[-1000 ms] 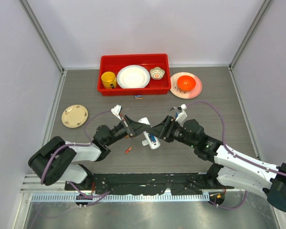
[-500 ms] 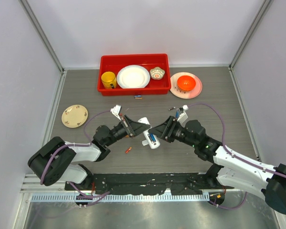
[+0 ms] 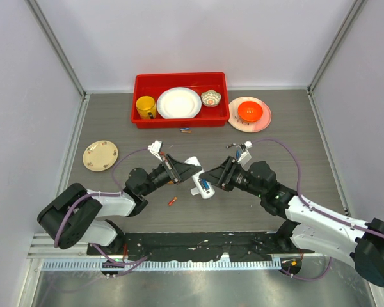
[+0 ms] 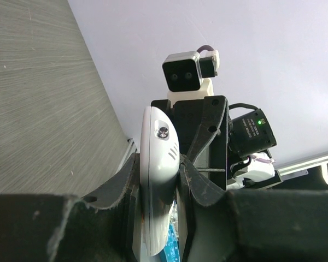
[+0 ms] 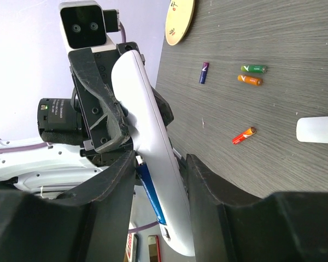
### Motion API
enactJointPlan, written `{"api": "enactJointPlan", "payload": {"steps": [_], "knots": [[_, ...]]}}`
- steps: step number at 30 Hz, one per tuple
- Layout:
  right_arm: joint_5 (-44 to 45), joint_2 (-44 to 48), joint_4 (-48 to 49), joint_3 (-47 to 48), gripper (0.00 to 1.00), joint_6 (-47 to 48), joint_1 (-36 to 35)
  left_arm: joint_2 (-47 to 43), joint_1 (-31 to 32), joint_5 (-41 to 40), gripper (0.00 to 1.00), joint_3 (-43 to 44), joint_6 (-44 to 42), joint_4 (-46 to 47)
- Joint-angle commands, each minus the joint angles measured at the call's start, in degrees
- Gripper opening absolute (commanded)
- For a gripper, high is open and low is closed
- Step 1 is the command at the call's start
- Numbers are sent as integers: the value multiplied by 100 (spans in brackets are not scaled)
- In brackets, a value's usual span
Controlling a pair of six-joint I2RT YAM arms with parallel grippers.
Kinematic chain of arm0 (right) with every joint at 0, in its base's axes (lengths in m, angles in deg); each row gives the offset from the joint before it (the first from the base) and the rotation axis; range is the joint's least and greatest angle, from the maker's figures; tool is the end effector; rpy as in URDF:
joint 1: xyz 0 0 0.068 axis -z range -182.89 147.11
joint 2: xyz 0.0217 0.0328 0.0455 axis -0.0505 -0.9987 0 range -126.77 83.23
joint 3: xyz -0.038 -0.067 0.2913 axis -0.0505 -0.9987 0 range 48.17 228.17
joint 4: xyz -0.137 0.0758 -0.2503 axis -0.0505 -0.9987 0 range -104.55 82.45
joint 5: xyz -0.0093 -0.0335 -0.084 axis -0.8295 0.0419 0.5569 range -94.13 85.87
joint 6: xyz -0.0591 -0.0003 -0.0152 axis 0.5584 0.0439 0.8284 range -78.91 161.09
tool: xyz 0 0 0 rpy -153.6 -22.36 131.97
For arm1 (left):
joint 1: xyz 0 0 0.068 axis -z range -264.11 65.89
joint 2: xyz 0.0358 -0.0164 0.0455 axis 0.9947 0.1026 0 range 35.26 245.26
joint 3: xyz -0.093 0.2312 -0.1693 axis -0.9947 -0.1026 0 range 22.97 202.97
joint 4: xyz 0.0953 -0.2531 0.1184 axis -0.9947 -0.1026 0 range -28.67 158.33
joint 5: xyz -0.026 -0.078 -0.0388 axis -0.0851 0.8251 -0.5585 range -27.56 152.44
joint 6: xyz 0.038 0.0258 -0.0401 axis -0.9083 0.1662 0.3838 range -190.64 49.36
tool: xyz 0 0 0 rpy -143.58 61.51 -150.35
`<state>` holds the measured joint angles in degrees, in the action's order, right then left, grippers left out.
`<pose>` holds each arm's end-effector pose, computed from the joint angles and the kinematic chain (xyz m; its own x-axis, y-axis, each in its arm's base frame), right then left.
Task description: Load the batteries into the remote control
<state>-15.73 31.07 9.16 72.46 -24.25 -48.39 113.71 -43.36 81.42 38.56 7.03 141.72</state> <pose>0.1567 0.1723 0.2440 -0.8171 0.4386 -0.3741 -0.2259 0.3533 0.9078 0.1858 -0.1796 0.1998 -0.8102 -0.5213 -0.2679 0.3187 -0.0081 -0.9478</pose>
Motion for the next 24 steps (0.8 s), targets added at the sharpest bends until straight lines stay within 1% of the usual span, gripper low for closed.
{"api": "enactJointPlan", "payload": {"steps": [1, 4, 9, 14, 24], "knots": [[-115, -48, 315, -83, 44, -75, 32, -146, 3, -114, 0, 102, -76, 1521], [-141, -75, 359, -126, 42, -93, 23, -173, 3, -158, 0, 102, -94, 1521], [-159, -92, 429, -179, 41, -110, 32, -208, -6, -219, 0, 102, -112, 1521], [-229, -136, 517, -285, 37, -154, 41, -234, 3, -281, 0, 146, -112, 1521], [-317, -128, 421, -373, 32, -23, 32, -243, 3, -386, 0, 304, -50, 1521]]}}
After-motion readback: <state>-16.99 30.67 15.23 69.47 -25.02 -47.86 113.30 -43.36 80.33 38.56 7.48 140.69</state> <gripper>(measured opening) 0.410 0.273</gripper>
